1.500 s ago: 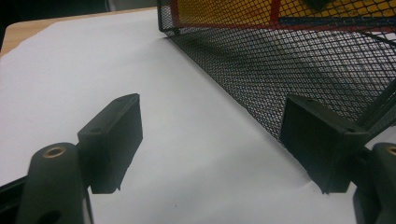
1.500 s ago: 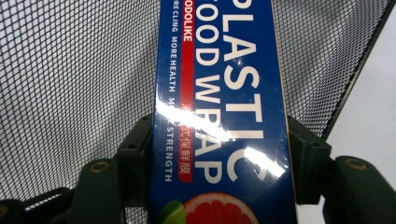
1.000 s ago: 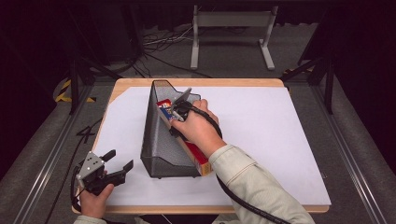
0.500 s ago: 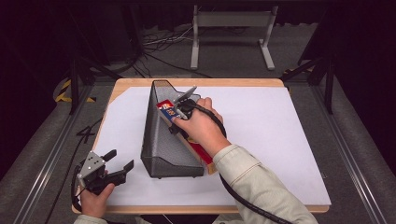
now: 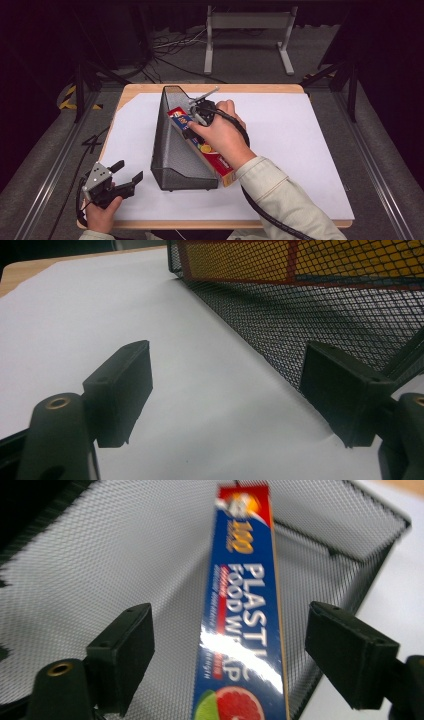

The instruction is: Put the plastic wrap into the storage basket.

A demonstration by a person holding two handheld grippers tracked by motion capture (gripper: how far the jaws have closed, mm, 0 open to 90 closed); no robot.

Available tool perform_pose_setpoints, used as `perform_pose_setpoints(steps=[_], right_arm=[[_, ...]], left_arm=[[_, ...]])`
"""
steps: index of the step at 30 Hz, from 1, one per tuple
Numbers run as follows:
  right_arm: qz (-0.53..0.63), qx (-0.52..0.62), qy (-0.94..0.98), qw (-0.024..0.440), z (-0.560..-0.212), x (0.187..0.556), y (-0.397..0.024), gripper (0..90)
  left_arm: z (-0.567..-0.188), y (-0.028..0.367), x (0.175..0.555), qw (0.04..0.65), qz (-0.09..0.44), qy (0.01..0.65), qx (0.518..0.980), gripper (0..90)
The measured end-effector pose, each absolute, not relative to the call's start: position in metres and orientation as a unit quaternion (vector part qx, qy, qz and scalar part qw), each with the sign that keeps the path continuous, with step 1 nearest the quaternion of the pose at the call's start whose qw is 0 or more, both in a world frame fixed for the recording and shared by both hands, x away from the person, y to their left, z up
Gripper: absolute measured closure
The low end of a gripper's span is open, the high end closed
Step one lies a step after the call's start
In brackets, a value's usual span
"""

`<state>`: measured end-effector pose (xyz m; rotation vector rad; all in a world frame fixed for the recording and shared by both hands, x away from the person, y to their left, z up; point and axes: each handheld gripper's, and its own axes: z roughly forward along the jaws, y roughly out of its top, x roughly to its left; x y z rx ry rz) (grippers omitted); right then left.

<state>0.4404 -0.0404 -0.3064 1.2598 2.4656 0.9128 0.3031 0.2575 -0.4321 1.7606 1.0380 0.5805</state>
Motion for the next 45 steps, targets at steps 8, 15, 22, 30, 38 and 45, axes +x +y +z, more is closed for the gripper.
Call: perform_pose_setpoints(steps=[8, 15, 22, 30, 38, 45], right_arm=[[0.367, 0.41, 0.828, 0.111, -0.291, 0.427, -0.057, 20.5], [0.407, 0.391, 0.815, 0.131, -0.283, 0.419, -0.077, 18.0], [0.425, 0.372, 0.812, 0.147, -0.278, 0.41, -0.096, 15.4], [0.43, 0.368, 0.81, 0.154, -0.268, 0.402, -0.135, 14.3], [0.438, 0.366, 0.807, 0.151, -0.259, 0.395, -0.18, 14.3], [0.449, 0.367, 0.8, 0.155, -0.255, 0.388, -0.214, 14.4]], left_arm=[[-0.432, 0.258, 0.303, 0.487, 0.241, 0.428, 0.722, 21.9], [-0.432, 0.257, 0.303, 0.486, 0.241, 0.427, 0.723, 22.0], [-0.432, 0.258, 0.303, 0.486, 0.242, 0.428, 0.723, 22.0], [-0.432, 0.259, 0.302, 0.486, 0.243, 0.431, 0.72, 21.9], [-0.432, 0.256, 0.304, 0.482, 0.242, 0.43, 0.724, 22.0], [-0.433, 0.257, 0.304, 0.482, 0.241, 0.431, 0.724, 21.9]])
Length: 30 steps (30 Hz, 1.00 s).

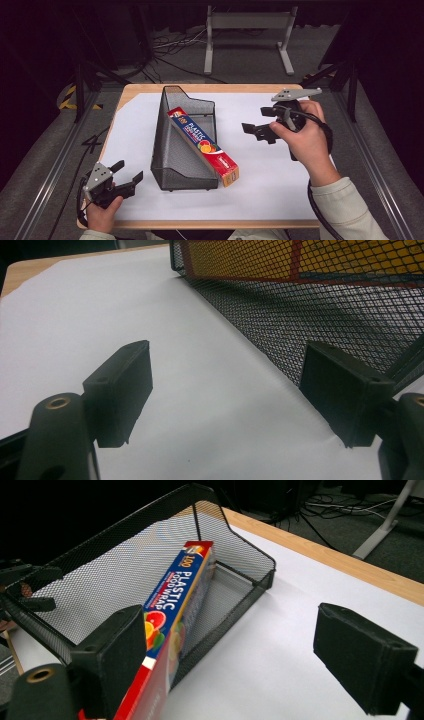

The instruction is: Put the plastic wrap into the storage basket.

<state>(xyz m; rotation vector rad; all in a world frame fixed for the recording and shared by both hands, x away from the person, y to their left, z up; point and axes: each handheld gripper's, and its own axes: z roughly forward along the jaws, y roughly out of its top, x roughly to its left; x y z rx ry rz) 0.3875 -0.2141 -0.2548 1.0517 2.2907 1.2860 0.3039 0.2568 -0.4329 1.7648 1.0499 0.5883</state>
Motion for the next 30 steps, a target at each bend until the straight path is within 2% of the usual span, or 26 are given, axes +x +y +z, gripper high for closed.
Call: perform_pose_setpoints(steps=[15, 30], right_arm=[[0.47, 0.36, 0.785, 0.183, -0.281, 0.376, -0.28, 14.7], [0.464, 0.383, 0.775, 0.196, -0.347, 0.369, -0.321, 14.3]], left_arm=[[-0.433, 0.256, 0.303, 0.481, 0.243, 0.43, 0.725, 21.9], [-0.433, 0.255, 0.303, 0.479, 0.245, 0.43, 0.725, 21.9]])
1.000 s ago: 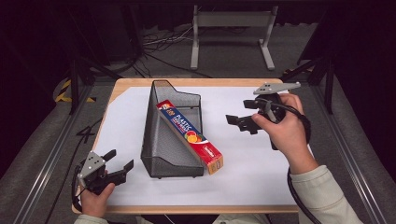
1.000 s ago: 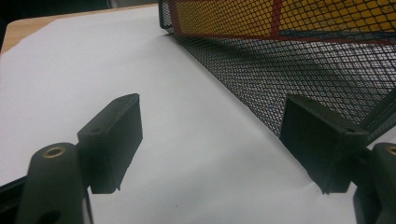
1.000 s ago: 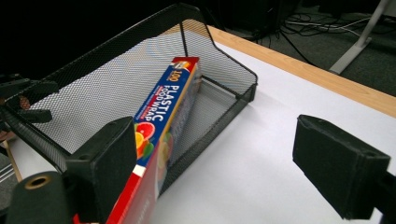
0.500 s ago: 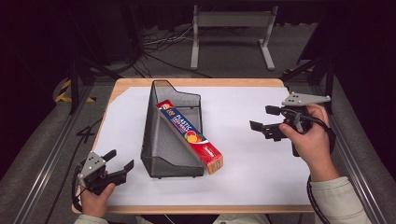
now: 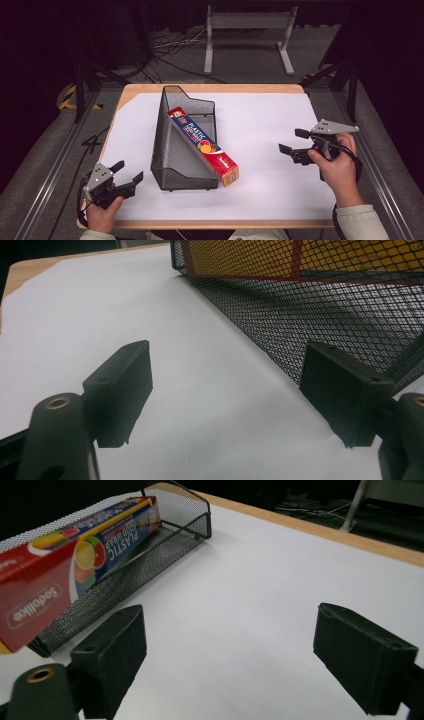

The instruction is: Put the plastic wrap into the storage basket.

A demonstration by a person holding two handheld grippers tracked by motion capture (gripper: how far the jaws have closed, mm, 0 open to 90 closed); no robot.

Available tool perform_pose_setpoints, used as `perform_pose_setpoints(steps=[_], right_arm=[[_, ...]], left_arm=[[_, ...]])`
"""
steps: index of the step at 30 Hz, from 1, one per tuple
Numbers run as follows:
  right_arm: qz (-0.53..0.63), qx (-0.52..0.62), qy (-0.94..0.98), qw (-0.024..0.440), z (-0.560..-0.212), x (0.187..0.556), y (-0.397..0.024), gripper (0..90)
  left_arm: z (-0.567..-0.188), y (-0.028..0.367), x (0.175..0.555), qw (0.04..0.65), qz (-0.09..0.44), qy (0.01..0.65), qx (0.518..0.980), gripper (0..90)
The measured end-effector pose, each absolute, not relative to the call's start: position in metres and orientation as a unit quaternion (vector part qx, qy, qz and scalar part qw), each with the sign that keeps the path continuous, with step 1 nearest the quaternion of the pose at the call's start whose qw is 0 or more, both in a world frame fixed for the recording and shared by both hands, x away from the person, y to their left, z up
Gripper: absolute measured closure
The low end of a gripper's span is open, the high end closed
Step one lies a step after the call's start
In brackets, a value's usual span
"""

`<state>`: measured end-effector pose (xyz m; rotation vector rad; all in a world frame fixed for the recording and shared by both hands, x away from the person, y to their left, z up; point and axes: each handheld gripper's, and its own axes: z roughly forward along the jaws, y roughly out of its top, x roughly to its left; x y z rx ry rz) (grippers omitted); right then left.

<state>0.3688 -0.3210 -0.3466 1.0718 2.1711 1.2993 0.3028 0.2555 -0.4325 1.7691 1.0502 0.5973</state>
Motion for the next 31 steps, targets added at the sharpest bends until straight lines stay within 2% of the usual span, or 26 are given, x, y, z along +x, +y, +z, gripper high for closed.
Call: perform_pose_setpoints(steps=[8, 23, 31], right_arm=[[0.464, 0.393, 0.772, 0.187, -0.378, 0.365, -0.332, 14.3], [0.453, 0.392, 0.776, 0.196, -0.416, 0.351, -0.341, 14.3], [0.454, 0.391, 0.776, 0.198, -0.42, 0.349, -0.34, 14.4]], left_arm=[[-0.433, 0.255, 0.303, 0.478, 0.244, 0.429, 0.727, 21.8], [-0.432, 0.255, 0.302, 0.481, 0.244, 0.427, 0.726, 21.7], [-0.431, 0.256, 0.303, 0.481, 0.245, 0.425, 0.726, 21.7]])
